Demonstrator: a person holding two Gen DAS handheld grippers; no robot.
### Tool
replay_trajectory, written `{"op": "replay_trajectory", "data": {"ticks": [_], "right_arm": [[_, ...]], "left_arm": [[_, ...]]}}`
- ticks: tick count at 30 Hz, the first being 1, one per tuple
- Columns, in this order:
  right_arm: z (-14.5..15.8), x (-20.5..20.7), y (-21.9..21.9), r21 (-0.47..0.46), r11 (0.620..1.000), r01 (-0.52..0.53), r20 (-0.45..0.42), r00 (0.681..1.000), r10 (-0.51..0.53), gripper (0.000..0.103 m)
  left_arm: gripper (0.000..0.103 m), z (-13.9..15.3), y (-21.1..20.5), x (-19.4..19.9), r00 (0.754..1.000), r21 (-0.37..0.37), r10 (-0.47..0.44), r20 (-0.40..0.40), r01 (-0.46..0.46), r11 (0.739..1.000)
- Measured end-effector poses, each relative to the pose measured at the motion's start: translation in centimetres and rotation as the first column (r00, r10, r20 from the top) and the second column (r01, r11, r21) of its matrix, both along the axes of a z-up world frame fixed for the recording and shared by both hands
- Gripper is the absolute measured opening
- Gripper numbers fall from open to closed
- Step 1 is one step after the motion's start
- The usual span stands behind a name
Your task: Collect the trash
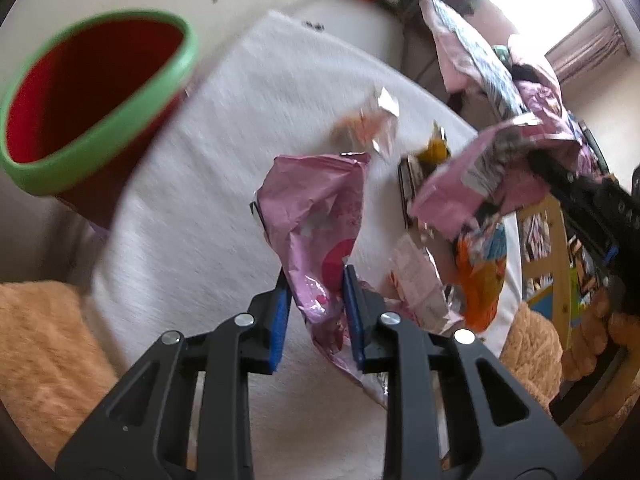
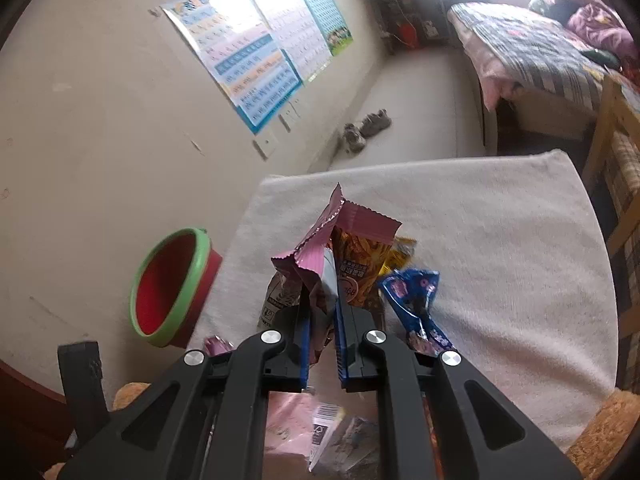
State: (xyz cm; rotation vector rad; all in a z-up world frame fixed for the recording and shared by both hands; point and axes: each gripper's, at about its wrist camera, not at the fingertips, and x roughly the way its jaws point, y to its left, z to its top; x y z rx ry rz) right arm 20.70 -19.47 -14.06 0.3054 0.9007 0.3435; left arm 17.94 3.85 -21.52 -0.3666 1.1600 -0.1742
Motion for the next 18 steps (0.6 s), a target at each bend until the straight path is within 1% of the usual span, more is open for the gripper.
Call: {"op": "replay_trajectory", "data": {"ticks": [3,6,13,18], "right_arm": [[1.1,-0.4,0.8,-0.019,0.999,-0.025,0.037,0.999,0.026,0.010],[1.7,-0.7,1.7,-0.035,0.998,-0.055,0.060,0.997,0.057,0.010],[2.4,-1.2,2.9,-0.066,0.993,-0.098,0.084,0.991,0.103,0.010],[2.4,-1.4,3.4,-0.062,0.991,-0.118,0.080,0.989,0.123,0.010]], "left_arm": [[0.025,1.6,1.0,0.0,0.998,0.018,0.035,0.056,-0.036,0.999],[0.025,2.6,1.7,0.0,0.994,0.016,0.057,0.090,-0.058,0.998],[0.025,4.2,3.0,-0.1,0.987,-0.004,0.088,0.136,-0.088,0.996],[0.025,4.8,3.3,0.0,0.983,-0.032,0.105,0.149,-0.101,0.994]]}}
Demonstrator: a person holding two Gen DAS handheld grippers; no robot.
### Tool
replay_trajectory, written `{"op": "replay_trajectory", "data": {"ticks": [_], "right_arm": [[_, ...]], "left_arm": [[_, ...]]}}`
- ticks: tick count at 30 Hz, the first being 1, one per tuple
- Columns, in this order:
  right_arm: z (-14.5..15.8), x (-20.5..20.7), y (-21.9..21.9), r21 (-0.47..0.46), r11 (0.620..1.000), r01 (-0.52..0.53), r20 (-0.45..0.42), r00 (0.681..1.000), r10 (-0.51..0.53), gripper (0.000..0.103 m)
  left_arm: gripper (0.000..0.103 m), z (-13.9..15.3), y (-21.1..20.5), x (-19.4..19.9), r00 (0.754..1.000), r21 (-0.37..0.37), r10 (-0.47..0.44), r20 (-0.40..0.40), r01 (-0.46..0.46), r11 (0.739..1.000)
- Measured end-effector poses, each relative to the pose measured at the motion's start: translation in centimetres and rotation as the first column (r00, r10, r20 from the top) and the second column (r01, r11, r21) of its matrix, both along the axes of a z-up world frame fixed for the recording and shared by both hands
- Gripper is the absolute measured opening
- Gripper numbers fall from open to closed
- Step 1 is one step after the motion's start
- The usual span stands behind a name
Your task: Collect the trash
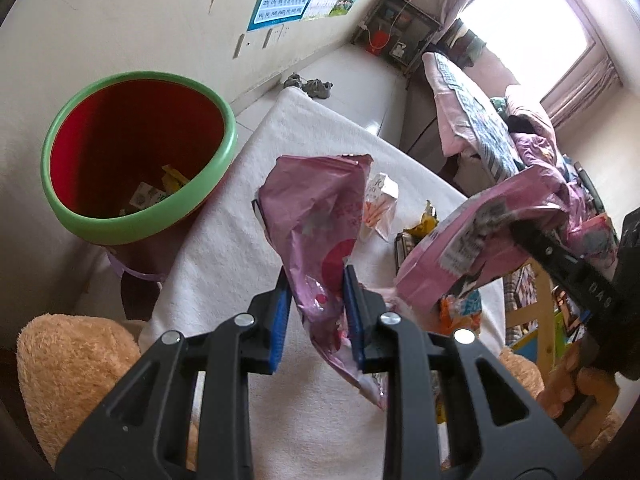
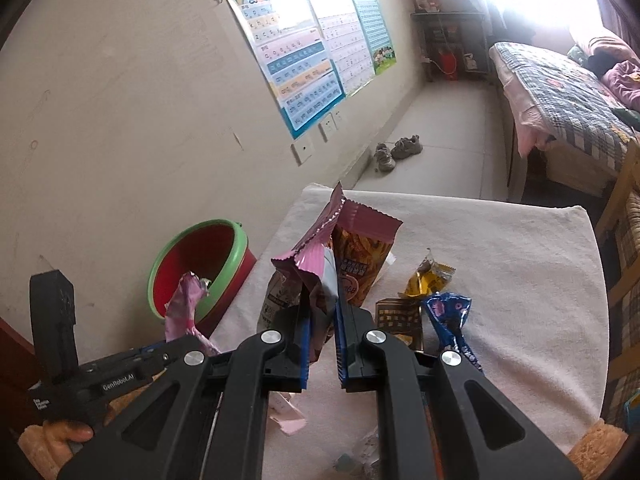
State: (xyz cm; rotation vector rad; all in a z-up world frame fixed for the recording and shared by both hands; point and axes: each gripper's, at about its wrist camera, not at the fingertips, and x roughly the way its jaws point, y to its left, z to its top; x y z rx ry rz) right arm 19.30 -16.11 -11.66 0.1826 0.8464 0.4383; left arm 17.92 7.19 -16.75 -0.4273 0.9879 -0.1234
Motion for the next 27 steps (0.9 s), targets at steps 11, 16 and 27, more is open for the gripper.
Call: {"op": "replay_trajectory", "data": {"ticks": [11,16,27], "right_arm": [[0.1,0.2,-2.2,0.013,0.998,0.069,-0.011,0.998,-0.069,0.010],[0.4,-0.2,-2.5,-0.040,0.995,0.092,0.025,0.996,-0.091,0.010],[0.1,-0.5,-1.7,0.130,0.991,-0.005,-0.039,0.999,0.010,0.010]], "left_arm": [[0.025,0.8,-0.2,-0.1,1.000,-0.087,-0.017,0.014,0.019,0.996],[0.025,0.9,-0.9,0.0,0.999,-0.020,-0.037,0.023,0.037,0.999],[0.025,-0.6,-1.0,0.4,0.999,0.037,-0.046,-0.017,0.047,0.998]]}}
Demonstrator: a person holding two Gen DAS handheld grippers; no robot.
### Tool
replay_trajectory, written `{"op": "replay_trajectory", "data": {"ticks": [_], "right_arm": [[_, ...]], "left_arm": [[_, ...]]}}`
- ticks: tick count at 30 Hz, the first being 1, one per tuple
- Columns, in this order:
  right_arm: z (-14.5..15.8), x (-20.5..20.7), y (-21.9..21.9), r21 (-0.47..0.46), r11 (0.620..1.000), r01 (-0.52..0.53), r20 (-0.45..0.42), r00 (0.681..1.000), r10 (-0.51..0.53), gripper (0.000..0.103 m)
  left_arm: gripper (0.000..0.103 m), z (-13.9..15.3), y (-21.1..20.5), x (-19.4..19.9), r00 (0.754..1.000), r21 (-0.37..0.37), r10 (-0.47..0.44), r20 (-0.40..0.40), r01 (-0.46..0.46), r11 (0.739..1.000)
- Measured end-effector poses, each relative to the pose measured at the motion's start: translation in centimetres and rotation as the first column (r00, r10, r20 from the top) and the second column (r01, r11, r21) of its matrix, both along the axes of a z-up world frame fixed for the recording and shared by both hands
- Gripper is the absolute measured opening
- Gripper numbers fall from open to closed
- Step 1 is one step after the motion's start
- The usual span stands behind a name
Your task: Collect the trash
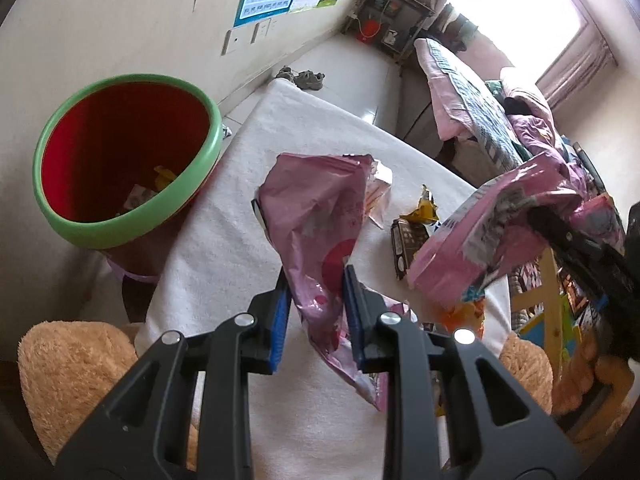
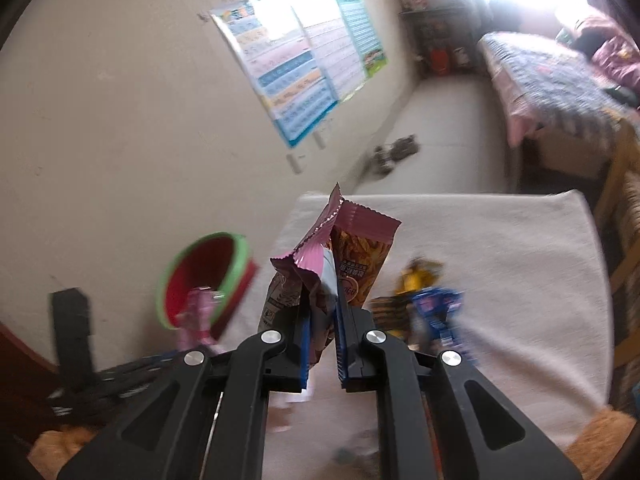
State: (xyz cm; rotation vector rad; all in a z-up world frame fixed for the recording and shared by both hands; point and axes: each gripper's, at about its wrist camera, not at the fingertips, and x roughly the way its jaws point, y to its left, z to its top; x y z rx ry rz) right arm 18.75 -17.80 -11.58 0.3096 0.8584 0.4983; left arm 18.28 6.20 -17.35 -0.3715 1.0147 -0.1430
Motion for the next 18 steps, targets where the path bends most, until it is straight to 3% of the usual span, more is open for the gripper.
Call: {"op": "replay_trajectory", "data": {"ticks": [4,9,18], "right_arm": [[-1.4,-0.3,2.1,-0.117,0.991,-0.058,-0.015,0.998,0.057,0.010],[-2.8,-0.2,1.3,-0.188,0.982,-0.017,-0.044,0.999,0.009,0.010],[-1.7,0.1,-0.1,-0.155,0.987,0.032,-0.015,0.999,-0.034,0.010]], "left_arm": [[0.025,0.9,0.6,-0.4,0.999,-0.022,0.038,0.022,-0.038,0.999],[0.024,2.1,2.8,-0.7,0.993,-0.046,0.103,0.057,-0.101,0.994],[0.024,2.5,5.5,-0.4,0.985,-0.036,0.159,0.072,-0.157,0.987]]}}
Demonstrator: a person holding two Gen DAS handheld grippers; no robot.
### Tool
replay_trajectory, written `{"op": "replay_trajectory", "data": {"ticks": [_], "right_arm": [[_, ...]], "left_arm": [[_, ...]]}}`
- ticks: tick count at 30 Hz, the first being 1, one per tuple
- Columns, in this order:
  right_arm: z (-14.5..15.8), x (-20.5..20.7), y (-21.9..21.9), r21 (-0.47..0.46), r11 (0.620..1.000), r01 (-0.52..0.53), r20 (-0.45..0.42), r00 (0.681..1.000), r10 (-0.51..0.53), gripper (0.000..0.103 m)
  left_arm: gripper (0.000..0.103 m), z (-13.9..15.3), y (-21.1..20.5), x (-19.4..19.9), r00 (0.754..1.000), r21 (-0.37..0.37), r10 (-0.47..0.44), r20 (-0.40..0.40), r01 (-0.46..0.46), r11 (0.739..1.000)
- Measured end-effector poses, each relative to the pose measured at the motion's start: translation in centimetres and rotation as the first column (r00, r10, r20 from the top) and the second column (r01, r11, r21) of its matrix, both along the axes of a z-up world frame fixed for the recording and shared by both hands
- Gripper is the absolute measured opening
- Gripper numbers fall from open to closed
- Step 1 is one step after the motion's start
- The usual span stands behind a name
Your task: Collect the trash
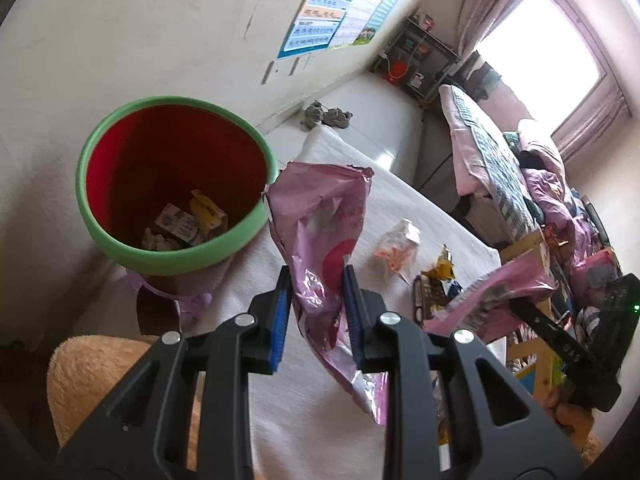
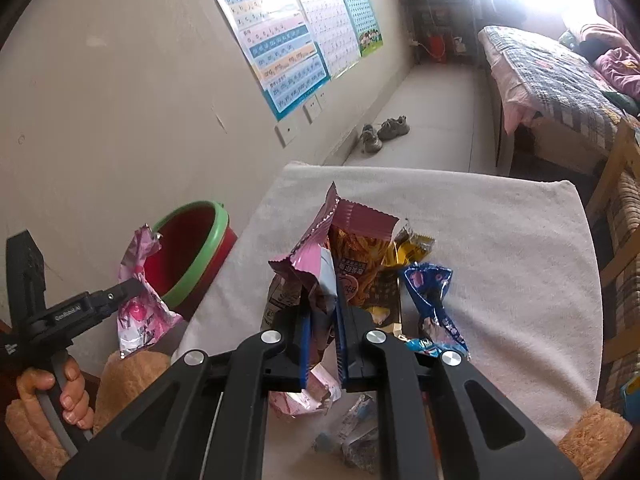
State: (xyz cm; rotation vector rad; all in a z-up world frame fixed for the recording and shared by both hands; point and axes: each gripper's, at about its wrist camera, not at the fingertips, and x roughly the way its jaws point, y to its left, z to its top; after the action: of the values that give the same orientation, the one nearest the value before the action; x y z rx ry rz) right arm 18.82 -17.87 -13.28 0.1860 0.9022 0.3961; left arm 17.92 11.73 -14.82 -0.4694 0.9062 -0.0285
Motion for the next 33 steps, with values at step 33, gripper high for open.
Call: {"op": "replay_trajectory", "data": {"ticks": [33], "right_arm": [[3.2,5.9,23.5,-0.136,0.925,-0.355,0.175,0.910,0.375,0.011]], "left_arm": [[0.024,-0.8,12.4,2.0,0.963,0.150,0.269,0.034,-0.271,0.951]]}}
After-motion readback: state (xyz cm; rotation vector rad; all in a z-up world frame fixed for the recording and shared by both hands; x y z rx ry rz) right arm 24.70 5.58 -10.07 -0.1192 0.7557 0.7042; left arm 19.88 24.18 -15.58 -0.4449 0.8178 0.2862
